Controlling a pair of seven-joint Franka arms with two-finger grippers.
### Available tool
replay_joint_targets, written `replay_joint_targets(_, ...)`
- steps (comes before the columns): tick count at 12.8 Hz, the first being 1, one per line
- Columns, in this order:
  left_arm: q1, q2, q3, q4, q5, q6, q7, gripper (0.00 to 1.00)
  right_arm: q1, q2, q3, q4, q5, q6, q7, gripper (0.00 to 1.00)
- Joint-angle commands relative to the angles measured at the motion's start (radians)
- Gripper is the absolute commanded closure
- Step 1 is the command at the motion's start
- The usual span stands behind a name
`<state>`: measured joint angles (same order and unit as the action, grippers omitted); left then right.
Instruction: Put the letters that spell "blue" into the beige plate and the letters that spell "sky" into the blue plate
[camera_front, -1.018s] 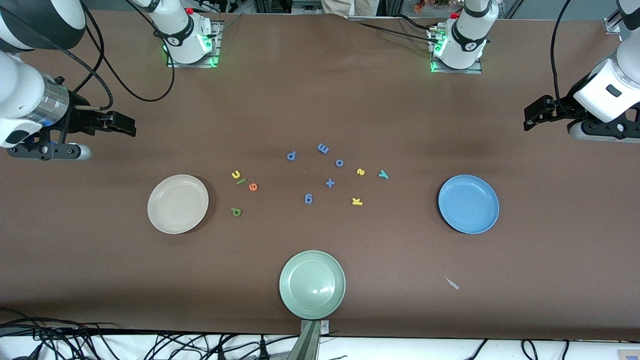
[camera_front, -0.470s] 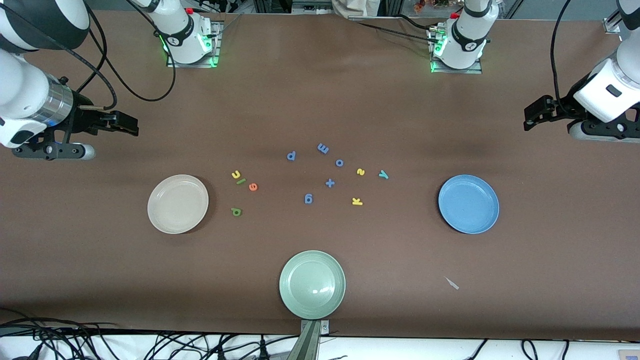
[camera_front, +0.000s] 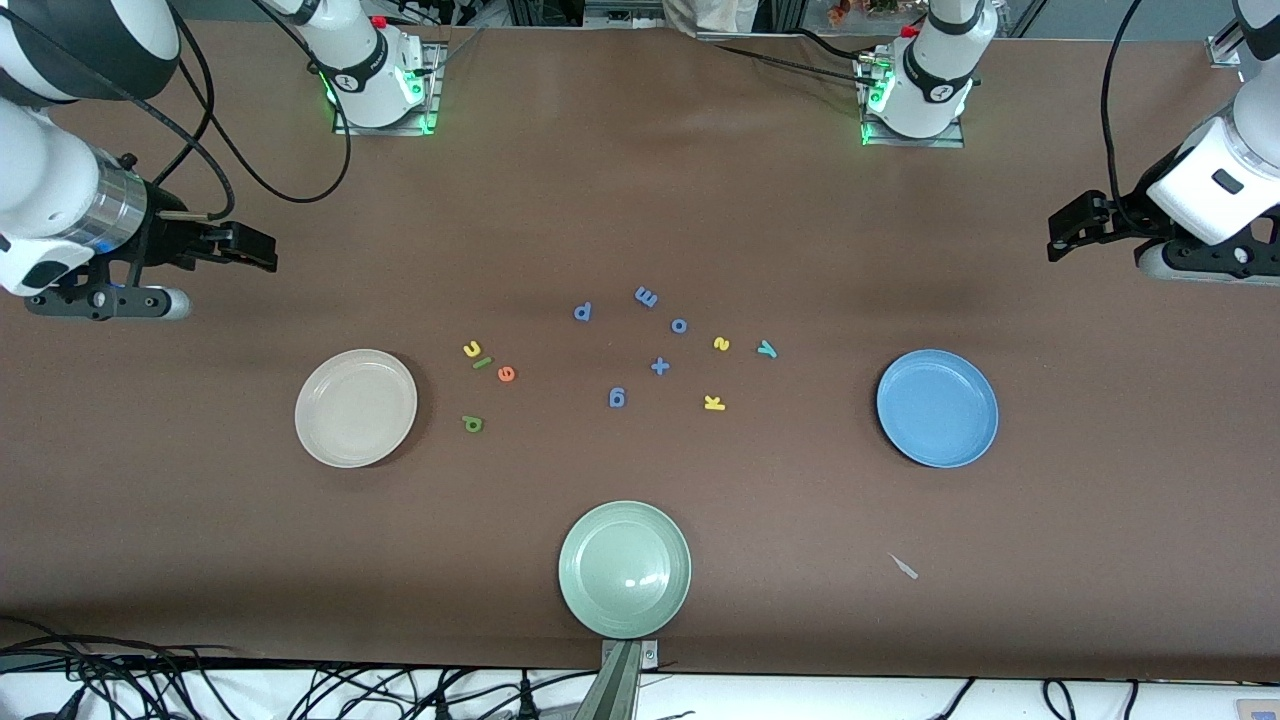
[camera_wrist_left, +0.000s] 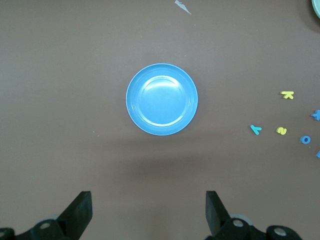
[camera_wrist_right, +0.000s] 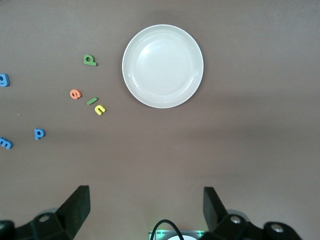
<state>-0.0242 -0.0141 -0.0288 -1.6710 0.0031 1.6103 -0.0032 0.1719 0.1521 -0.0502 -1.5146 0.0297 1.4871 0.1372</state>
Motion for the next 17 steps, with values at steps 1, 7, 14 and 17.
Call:
replay_joint_targets(1, 0.004, 0.006, -0.002, 0.025, 0.012, -0.018, 0.019, 0.0, 0.001, -0.013, 0.001, -0.013, -0.014, -0.008, -0.005, 0.0)
replay_joint_targets(7, 0.004, 0.006, -0.002, 0.025, 0.012, -0.018, 0.019, 0.0, 0.001, -0.013, 0.0, -0.013, -0.014, -0.007, -0.005, 0.0)
replay_joint_targets(14, 0.004, 0.006, -0.002, 0.025, 0.012, -0.018, 0.019, 0.0, -0.005, -0.009, -0.008, -0.013, -0.014, 0.001, -0.011, 0.0)
replay_joint_targets(17, 0.004, 0.006, -0.002, 0.024, 0.012, -0.018, 0.019, 0.0, -0.011, -0.009, -0.008, -0.013, -0.013, 0.018, -0.005, 0.0)
